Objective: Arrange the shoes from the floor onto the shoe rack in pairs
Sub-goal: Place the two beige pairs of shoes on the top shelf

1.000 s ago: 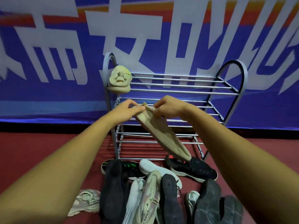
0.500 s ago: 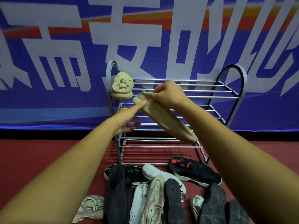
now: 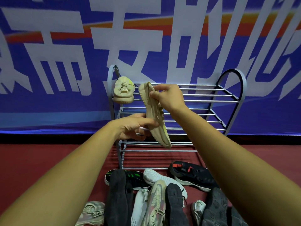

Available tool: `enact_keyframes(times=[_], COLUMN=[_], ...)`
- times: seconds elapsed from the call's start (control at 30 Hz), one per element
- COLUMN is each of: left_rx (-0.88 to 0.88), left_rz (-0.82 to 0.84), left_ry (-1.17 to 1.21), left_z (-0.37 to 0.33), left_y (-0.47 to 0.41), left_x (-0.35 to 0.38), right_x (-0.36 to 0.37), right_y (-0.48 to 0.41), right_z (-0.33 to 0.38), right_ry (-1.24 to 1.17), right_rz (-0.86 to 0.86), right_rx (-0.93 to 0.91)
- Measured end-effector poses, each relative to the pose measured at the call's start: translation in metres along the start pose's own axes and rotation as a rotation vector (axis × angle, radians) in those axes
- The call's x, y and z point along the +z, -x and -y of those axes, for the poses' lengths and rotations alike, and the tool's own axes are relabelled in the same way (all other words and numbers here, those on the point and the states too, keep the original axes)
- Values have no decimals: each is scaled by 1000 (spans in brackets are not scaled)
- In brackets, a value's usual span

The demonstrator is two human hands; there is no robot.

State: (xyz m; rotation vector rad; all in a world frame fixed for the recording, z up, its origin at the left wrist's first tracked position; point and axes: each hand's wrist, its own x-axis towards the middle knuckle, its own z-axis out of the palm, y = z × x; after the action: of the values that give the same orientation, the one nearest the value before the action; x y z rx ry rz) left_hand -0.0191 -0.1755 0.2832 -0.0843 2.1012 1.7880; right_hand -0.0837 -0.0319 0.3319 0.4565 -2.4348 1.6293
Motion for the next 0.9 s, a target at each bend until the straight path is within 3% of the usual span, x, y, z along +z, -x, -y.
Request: enact_keyframes(times=[0.13,0.27,0.4,0.53,0.73,0.9], left_rx=[93,136,61,25,75,121], left_rz=[-158,-243,-317,-322,-385,-492], left_ry=[69,254,388,463,488,322], left_z=[-4,-7,-13,-17,-18,-11], left_y=[-5,-10,-11,-13,-21,-30], left_x=[7,1,-6,-12,-19,-16], right_x=[2,-3,-9,-6,-5,4], right_y=[-1,-5,1,5,-1,-8], right_z=[0,-15,-29,-40,-45,-57], right_ry=[-114,37,164,-58,-481,-547], right_rz=[94,122,229,351,271,203], right_rx=[38,94,264,415,431,456])
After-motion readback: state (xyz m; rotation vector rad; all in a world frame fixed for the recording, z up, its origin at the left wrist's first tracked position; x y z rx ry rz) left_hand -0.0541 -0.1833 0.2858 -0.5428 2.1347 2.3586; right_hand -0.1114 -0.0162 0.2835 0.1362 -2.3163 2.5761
